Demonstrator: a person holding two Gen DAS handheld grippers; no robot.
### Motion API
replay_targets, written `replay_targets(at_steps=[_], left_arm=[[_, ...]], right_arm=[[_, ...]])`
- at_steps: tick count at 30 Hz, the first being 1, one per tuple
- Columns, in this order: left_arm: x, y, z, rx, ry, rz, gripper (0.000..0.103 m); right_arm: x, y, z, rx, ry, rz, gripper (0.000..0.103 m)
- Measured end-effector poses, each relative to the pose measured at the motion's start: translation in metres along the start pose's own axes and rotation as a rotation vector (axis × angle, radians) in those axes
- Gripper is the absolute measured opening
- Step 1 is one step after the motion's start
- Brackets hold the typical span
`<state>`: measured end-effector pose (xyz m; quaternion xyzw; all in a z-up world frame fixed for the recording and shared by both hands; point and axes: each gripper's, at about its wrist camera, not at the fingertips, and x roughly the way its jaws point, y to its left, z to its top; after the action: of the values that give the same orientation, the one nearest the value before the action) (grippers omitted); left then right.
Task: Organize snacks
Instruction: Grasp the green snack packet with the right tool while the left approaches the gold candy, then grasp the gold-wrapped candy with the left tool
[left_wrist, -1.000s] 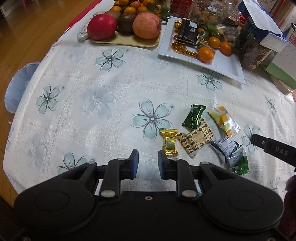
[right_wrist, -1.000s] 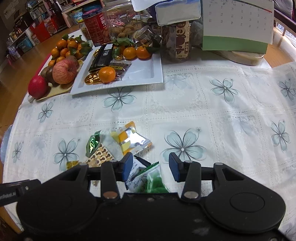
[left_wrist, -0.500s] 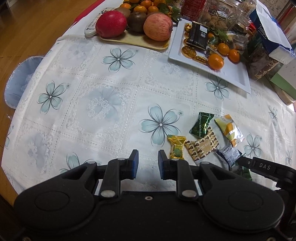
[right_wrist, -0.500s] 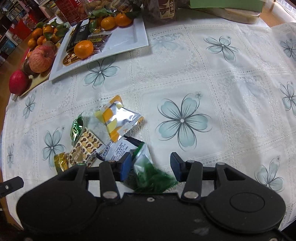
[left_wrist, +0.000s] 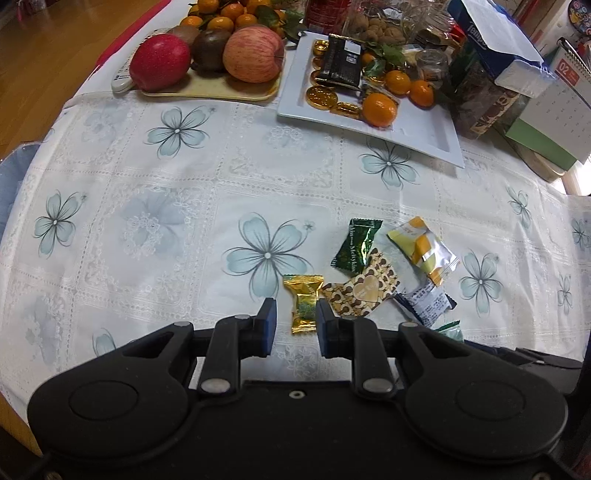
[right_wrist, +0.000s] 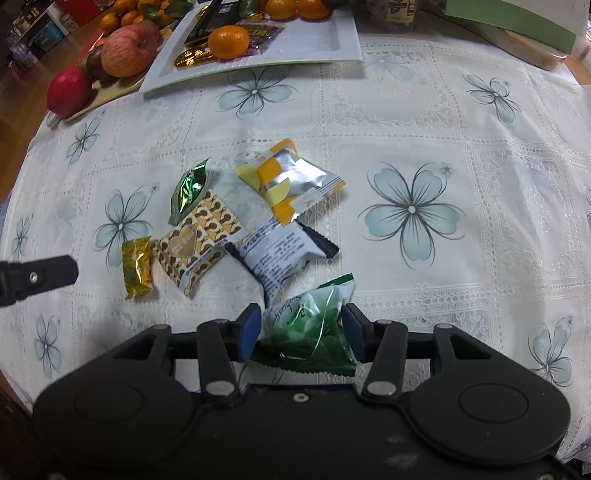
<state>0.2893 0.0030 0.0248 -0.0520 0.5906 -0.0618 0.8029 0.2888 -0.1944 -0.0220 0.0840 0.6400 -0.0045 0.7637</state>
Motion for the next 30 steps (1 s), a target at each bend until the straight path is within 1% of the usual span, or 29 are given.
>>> replay_targets(at_steps=[1, 5, 9, 16, 20, 23, 25, 30], left_arm=[[0.002, -0.003, 0.0, 0.007, -0.001, -0.002, 0.03], [0.012, -0.016, 0.002, 0.022, 0.005, 0.013, 0.03], [0.024, -0.023, 0.002, 0.029, 0.024, 0.032, 0.031], [0.041, -0.024, -0.001, 0.015, 0.046, 0.054, 0.031], [0.049, -0.025, 0.0, 0.011, 0.033, 0.078, 0.031], [0.055, -0.025, 0.001, 0.002, 0.039, 0.089, 0.031], [0.056, -0.028, 0.0, 0.017, 0.02, 0.111, 0.031], [0.056, -0.035, -0.002, 0.055, -0.003, 0.135, 0.031]], right_arm=[[-0.001, 0.002, -0.003, -0.012, 0.002, -0.005, 0.04], [-0.011, 0.005, -0.006, -0.044, -0.01, 0.008, 0.032], [-0.025, -0.004, -0.006, -0.003, -0.016, 0.046, 0.032], [-0.038, -0.02, -0.002, 0.069, -0.027, 0.056, 0.032], [-0.044, -0.024, -0.001, 0.089, -0.017, 0.064, 0.032], [-0.048, -0.026, -0.002, 0.092, -0.022, 0.072, 0.032], [-0.051, -0.027, -0.003, 0.09, -0.029, 0.076, 0.032], [-0.057, -0.033, -0.004, 0.099, -0.043, 0.072, 0.032]])
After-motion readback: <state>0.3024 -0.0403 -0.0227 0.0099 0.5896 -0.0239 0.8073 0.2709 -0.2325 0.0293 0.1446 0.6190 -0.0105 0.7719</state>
